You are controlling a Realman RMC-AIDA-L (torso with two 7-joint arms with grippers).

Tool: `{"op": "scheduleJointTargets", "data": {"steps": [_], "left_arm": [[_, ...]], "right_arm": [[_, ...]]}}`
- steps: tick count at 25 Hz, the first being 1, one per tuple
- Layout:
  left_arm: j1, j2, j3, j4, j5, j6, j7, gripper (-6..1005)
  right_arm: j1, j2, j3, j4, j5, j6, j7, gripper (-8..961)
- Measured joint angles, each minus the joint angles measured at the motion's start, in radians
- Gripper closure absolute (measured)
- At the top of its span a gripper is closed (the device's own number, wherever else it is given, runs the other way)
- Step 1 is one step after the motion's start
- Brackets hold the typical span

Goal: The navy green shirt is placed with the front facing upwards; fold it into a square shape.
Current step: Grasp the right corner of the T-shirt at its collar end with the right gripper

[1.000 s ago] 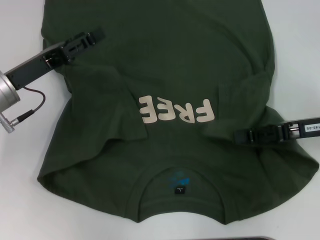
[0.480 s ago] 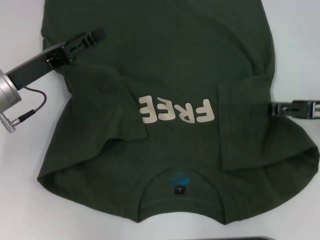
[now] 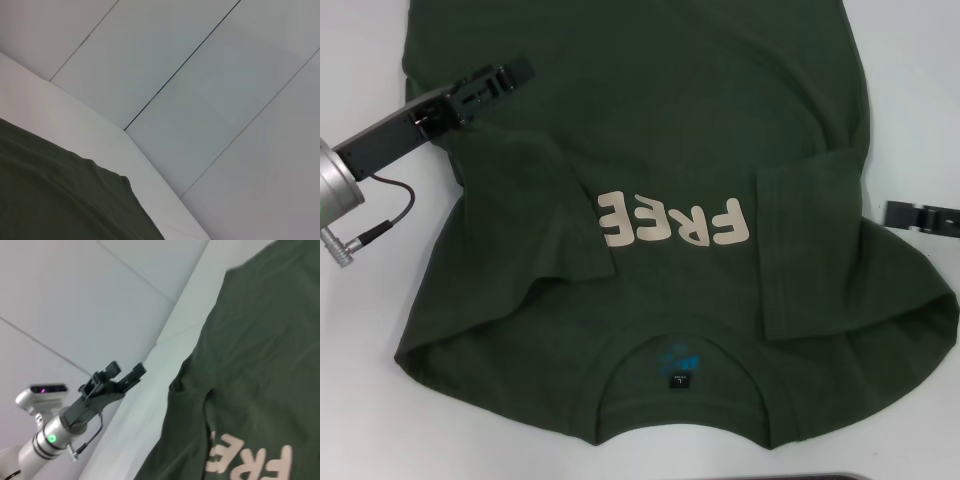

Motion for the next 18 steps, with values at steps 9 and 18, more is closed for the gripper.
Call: {"op": "scheduleJointTargets", "data": {"steps": [9,18], "left_arm": [[0.002,-0.001,0.000,0.000,0.000,0.000,0.000,152],[-0.001,-0.003,0.000,-0.008,0.000,-0.001,0.000,152]], "right_arm": [[-0.076,0.007,0.125,0.010,-0.003,-0.010,-0.119,92],[-0.108,-0.001,0.121,0.010,-0.007,-0.037,-0.101,95]]}}
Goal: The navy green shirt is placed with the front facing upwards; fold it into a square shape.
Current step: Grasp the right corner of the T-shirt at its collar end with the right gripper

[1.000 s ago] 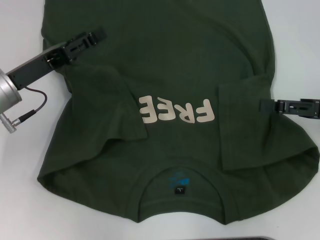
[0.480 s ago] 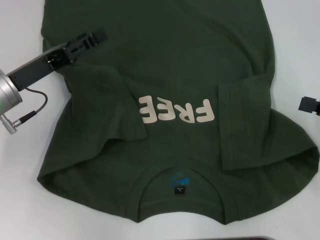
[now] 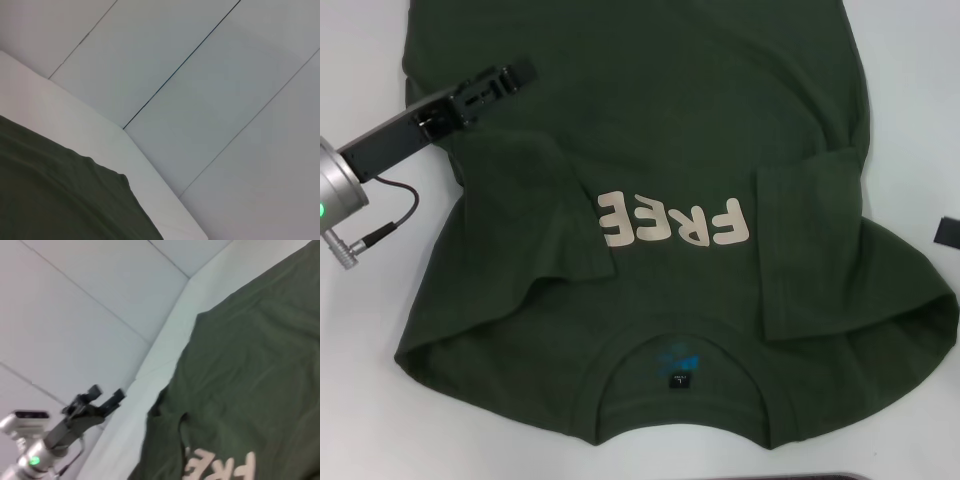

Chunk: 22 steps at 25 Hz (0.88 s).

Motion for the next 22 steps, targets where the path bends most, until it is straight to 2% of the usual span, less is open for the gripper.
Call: {"op": "scheduleJointTargets", "data": {"steps": [7,14,22], "left_arm": [[0.002,0.001,0.000,-0.005,0.000,0.000,0.002,152],[0.001,0.002,0.016,-0.006,0.000,0.000,0.002,153],[0.000,0.000,0.023,-0.006,-0.001,0.000,0.002,153]], "right_arm": [[-0.023,0.001,-0.007,-0.002,-0.035,-0.099,0.054,100],[-0.031,0.012,-0.003,0.000,-0.145,-0.100,0.144,100],[-0.053,0.014,-0.004,0.001,-0.160,-0.046,0.215,99]]}}
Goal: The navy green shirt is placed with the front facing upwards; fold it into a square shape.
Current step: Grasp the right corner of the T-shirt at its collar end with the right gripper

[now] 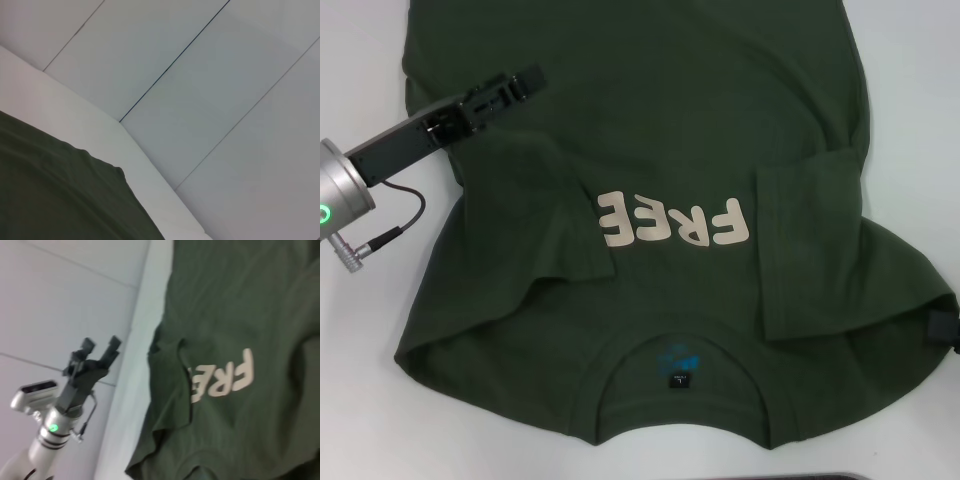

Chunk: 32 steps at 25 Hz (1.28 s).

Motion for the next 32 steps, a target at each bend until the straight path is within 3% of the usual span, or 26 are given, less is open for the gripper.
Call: {"op": "scheduleJointTargets", "data": {"steps": [27,32], "left_arm": [[-0.002,0.000,0.000,0.000,0.001,0.000,0.005,153],[-0.002,0.000,0.000,0.000,-0.001,0.000,0.007,153]], "right_arm": [[0.083,0.051,-0.001,0.006,-0.025,0.192,0.045,172],[0.106,0.055,0.003,0.038,-0.022,0.213,0.045,364]]}}
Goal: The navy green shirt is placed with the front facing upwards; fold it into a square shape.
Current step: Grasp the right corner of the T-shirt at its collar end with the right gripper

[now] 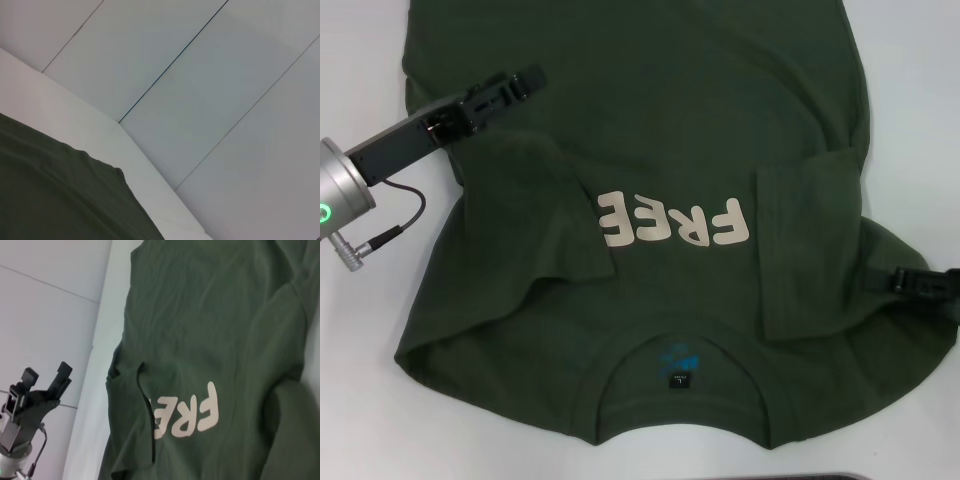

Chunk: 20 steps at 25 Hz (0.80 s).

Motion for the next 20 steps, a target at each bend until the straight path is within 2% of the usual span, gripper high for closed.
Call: {"op": "scheduleJointTargets", "data": {"steps": [9,14,20], "left_arm": [[0.001,0.000,0.000,0.000,-0.002,-0.008,0.002,153],[0.000,0.000,0.000,0.000,-0.002,-0.015,0.002,152],[-0.003,0.001,0.000,0.000,-0.005,-0.022,0.002,152]], "right_arm": [[0.037,0.001,-0.009,0.058,-0.001,0.056,0.001,647],[0.039,0.001,-0.009,0.058,-0.002,0.037,0.002,848],[0.041,0.000,0.001,0.050,0.017,-0.011,-0.017,934]]}}
